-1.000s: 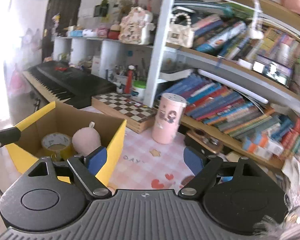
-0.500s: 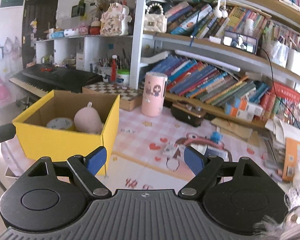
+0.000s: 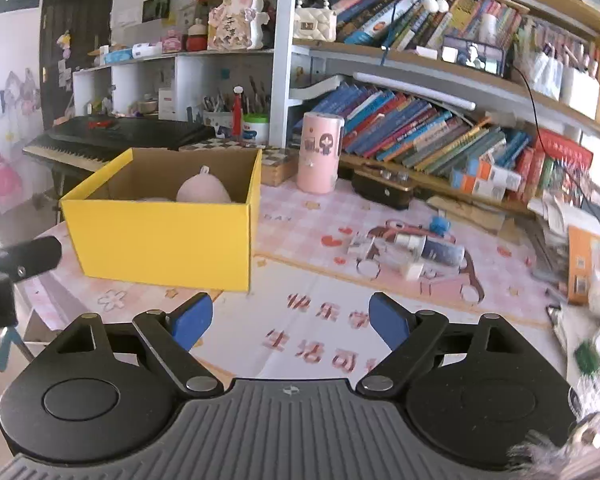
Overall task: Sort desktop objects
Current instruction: 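Withdraw both tools from the box back over the table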
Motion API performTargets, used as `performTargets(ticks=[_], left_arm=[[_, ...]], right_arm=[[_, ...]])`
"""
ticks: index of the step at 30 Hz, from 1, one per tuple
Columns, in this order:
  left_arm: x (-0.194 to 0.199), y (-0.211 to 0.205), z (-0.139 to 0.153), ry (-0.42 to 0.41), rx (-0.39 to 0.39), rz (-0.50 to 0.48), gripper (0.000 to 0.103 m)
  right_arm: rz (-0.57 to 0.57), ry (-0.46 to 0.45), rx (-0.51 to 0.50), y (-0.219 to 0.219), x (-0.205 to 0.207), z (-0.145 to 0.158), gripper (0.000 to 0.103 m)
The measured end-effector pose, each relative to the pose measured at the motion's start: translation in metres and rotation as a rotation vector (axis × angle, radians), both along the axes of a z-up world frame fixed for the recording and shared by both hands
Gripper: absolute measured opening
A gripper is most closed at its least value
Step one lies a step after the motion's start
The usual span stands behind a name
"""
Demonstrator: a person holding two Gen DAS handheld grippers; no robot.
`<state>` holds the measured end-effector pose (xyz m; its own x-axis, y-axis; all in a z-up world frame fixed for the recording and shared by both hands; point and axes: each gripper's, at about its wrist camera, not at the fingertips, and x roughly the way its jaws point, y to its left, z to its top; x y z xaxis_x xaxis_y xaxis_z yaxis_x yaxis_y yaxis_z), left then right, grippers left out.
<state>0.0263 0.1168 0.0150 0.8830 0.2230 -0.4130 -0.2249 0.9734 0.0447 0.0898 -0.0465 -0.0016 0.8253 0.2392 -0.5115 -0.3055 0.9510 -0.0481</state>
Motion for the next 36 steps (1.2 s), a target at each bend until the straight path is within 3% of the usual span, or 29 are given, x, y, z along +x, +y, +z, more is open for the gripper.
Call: performTargets(ticks=[12, 25, 36], left_arm=[[-0.013, 0.007, -0.015, 0.072, -0.046, -0.004, 0.097], [-0.009, -0.01, -0.026, 0.128, -0.081, -0.106, 0.098], [0.008, -0.033, -0.03, 0.155, -0.066, -0.21, 0.098]], right_arm=[[0.015, 0.065, -0.027, 0.011, -0.03, -0.016, 0.087], [-0.075, 0.097, -0.035, -0.01, -0.042, -0.022, 0.089], [-0.178, 0.124, -0.019, -0.037, -0.04, -0.027, 0.089]])
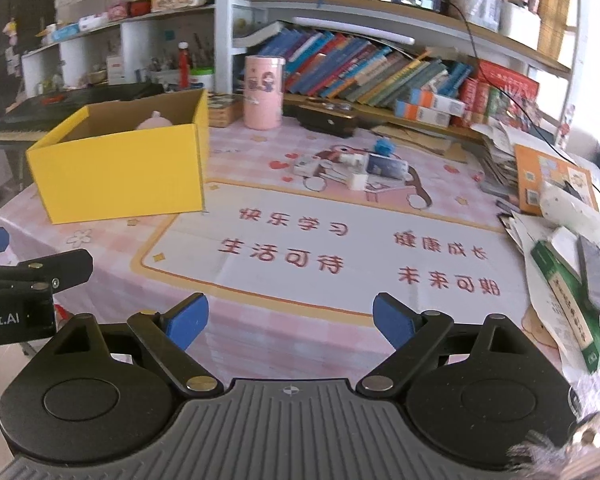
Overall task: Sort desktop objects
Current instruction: 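Withdraw both tools from the box back over the table, then move the right tool to the white charger plug and grasp it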
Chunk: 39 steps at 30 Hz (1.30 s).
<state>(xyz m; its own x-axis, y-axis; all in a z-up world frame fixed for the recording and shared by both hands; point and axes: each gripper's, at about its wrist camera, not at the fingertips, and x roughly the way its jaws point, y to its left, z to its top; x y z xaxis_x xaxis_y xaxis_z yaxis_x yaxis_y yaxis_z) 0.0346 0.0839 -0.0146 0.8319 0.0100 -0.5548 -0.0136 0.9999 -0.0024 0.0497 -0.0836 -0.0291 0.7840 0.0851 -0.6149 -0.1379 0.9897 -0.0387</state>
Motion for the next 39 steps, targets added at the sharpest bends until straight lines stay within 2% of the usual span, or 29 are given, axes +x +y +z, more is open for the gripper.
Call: performTargets(ticks=[22, 39], left_arm=[[0.065, -0.054, -0.013, 0.052, -0.004, -0.137, 0.099], [0.133, -0.089, -0.019, 0.1, -0.005, -0.118, 0.099]], right_arm=[[-0.116, 0.054, -0.001, -0.056, 0.048, -0.009, 0.09], [-0.096, 0.116, -0.005, -0.092, 0.124, -0.016, 0.09]])
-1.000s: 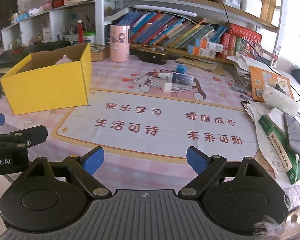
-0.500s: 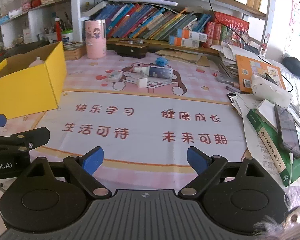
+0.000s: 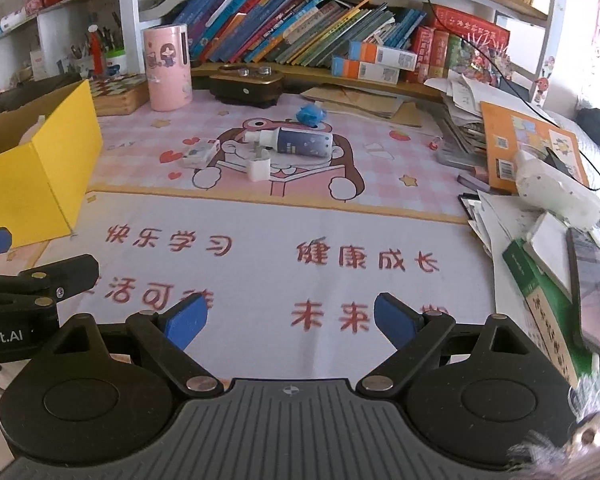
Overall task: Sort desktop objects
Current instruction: 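Move the right tool to the white charger plug and grasp it, then grasp the small white card box with the left tool while the right tool holds the charger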
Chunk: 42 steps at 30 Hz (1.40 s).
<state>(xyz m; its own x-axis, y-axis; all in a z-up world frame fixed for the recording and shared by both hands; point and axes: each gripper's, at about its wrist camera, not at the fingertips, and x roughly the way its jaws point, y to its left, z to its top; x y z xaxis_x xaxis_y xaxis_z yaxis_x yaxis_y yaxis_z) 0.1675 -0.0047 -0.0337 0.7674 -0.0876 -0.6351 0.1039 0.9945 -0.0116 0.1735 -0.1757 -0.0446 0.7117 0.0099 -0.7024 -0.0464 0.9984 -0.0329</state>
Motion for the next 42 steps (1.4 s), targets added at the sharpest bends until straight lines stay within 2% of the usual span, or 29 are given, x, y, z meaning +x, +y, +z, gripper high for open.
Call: performTargets(ticks=[17, 20, 22, 27, 32, 35, 38, 40, 42], left_arm=[[0.056, -0.024, 0.002, 0.013, 0.04, 0.139, 0.099], [0.063, -0.027, 0.003, 0.014, 0.057, 0.169, 0.099], [0.068, -0.029, 0.003, 0.017, 0.066, 0.183, 0.099], [0.078, -0.039, 0.002, 0.032, 0.1, 0.2, 0.099], [0.081, -0.046, 0.001, 0.046, 0.128, 0.204, 0.099], [0.083, -0.051, -0.001, 0.054, 0.144, 0.195, 0.099], [0.085, -0.055, -0.002, 0.058, 0.154, 0.191, 0.099], [0.088, -0.056, -0.003, 0.06, 0.154, 0.197, 0.099], [0.092, -0.056, -0.005, 0.063, 0.15, 0.202, 0.099]], right_arm=[[0.163, 0.025, 0.054, -0.023, 0.086, -0.005, 0.086], [0.203, 0.011, 0.067, -0.023, 0.105, -0.007, 0.08], [0.236, -0.004, 0.07, -0.022, 0.119, -0.011, 0.071], [0.302, -0.017, 0.054, -0.015, 0.158, -0.029, 0.058], [0.365, -0.031, 0.035, -0.003, 0.186, -0.043, 0.054], [0.39, -0.025, 0.041, 0.001, 0.2, -0.049, 0.048], [0.4, -0.017, 0.049, 0.002, 0.21, -0.053, 0.037], [0.418, -0.016, 0.072, -0.001, 0.212, -0.052, 0.024], [0.423, -0.017, 0.081, -0.006, 0.212, -0.05, 0.023]])
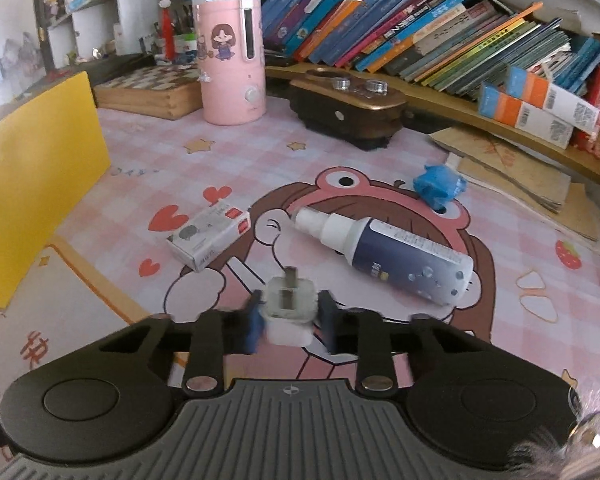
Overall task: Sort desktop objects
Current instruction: 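Grasp the small white card box with the left tool while the right tool holds the charger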
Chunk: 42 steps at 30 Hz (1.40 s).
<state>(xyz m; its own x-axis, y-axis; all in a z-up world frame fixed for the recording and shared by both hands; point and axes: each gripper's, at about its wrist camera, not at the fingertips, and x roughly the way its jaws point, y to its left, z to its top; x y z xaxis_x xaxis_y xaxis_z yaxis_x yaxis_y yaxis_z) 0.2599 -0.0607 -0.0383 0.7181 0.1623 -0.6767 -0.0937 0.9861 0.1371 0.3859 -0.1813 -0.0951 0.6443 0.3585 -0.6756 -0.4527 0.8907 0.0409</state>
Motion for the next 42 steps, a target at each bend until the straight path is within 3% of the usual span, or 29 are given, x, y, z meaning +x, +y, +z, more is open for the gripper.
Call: performTargets(ticks=[7, 14, 16, 18, 21, 27, 30, 34, 42], left_arm=[[0.027, -0.003, -0.011, -0.002, -0.024, -0.006, 0.099], [0.074, -0.007, -0.024, -0.04, -0.027, -0.019, 0.095], [0.087, -0.008, -0.032, -0.038, -0.025, -0.024, 0.086], [0.097, -0.01, -0.04, -0.031, -0.013, -0.038, 0.066], [0.112, -0.007, -0.051, -0.014, -0.008, -0.042, 0.047], [0.13, 0.001, -0.058, -0.014, -0.047, -0.008, 0.039], [0.134, 0.005, -0.062, -0.01, -0.091, -0.01, 0.031], [0.131, 0.005, -0.06, -0.007, -0.111, -0.031, 0.028], [0.091, 0.009, -0.019, -0.067, -0.195, -0.047, 0.028]], right_arm=[[-0.08, -0.024, 0.043, -0.043, -0.016, 0.021, 0.024], [-0.133, 0.033, 0.05, -0.079, -0.047, 0.031, 0.024], [-0.135, 0.041, 0.055, -0.085, -0.057, 0.034, 0.024], [-0.142, 0.042, 0.055, -0.09, -0.064, 0.038, 0.023], [-0.158, 0.048, 0.051, -0.096, -0.071, 0.04, 0.023], [-0.192, 0.115, 0.064, -0.107, -0.08, 0.036, 0.023], [-0.186, 0.116, 0.062, -0.106, -0.084, 0.037, 0.023], [-0.174, 0.105, 0.056, -0.104, -0.086, 0.039, 0.023], [-0.154, 0.089, 0.07, -0.095, -0.086, 0.046, 0.023]])
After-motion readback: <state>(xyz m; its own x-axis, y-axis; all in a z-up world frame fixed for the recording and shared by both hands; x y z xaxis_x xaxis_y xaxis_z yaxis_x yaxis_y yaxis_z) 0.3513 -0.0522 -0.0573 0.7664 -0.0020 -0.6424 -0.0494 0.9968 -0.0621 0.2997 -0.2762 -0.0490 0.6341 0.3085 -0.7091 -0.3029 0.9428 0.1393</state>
